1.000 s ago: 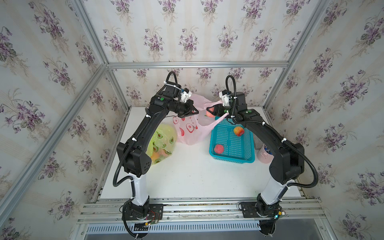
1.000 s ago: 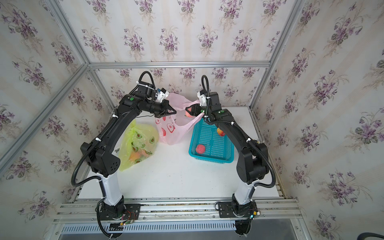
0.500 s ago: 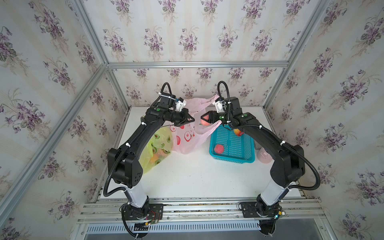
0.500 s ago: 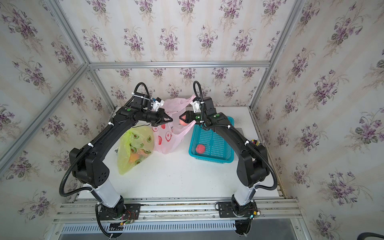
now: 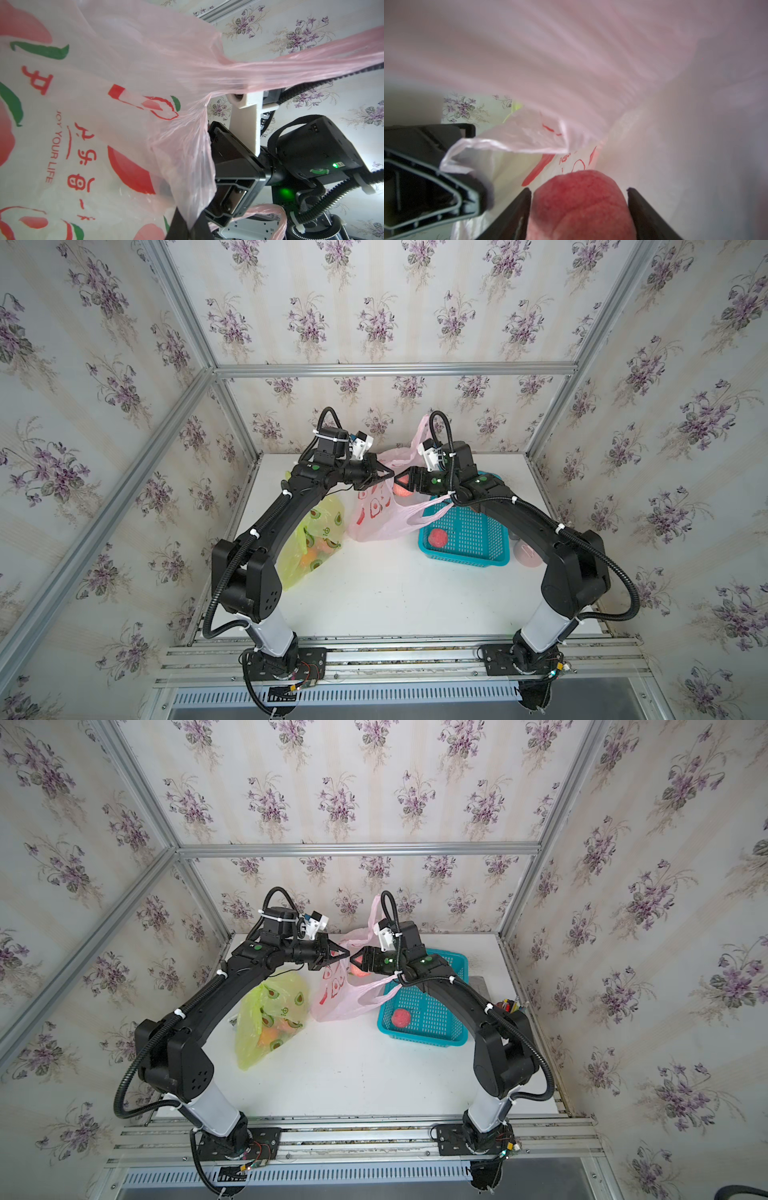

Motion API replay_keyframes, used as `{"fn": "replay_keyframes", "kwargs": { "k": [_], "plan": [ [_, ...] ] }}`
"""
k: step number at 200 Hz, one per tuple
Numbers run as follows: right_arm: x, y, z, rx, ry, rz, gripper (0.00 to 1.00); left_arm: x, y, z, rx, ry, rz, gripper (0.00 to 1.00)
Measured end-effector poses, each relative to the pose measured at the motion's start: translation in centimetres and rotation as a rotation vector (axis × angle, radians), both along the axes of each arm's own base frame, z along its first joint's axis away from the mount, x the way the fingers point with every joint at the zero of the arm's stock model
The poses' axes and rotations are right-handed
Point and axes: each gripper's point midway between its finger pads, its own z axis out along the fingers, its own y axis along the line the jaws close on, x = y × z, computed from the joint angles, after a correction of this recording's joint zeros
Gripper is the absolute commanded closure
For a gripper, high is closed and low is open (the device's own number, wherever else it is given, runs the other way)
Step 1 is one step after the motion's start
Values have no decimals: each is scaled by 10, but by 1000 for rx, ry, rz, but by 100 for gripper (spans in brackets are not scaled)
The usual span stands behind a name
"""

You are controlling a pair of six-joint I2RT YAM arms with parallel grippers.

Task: Place the peach into a plastic bag & tie a knot
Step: Place the peach in the plastic bag, then pick up the peach from the basket.

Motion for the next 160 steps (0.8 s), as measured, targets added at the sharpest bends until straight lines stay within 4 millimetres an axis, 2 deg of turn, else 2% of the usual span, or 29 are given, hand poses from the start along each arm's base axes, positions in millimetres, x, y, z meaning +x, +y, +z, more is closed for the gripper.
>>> {"fn": "replay_keyframes", "kwargs": {
  "k": [27,53,73,94,126,144,160],
  "plan": [
    [-3,-6,2,-19,-10,-19,9,5,-2,-2,-15,5,6,100],
    [-12,-21,21,-41,-60,-38,16,11,-2,-6,-25,19,16,100],
    [-21,-49,28,-86,-100,-92,17,20,-1,-10,-25,30,31,100],
    [-38,-82,25,-155,-123,-155,18,36,6,-20,-19,39,62,100],
    [-74,-119,18,-222,-151,-219,23,55,15,-41,-4,74,98,100],
    [-84,-135,12,-255,-162,-266,28,58,16,-47,1,84,103,100],
    [-87,-147,-1,-288,-141,-298,30,58,16,-49,2,86,103,100]
  ]
}}
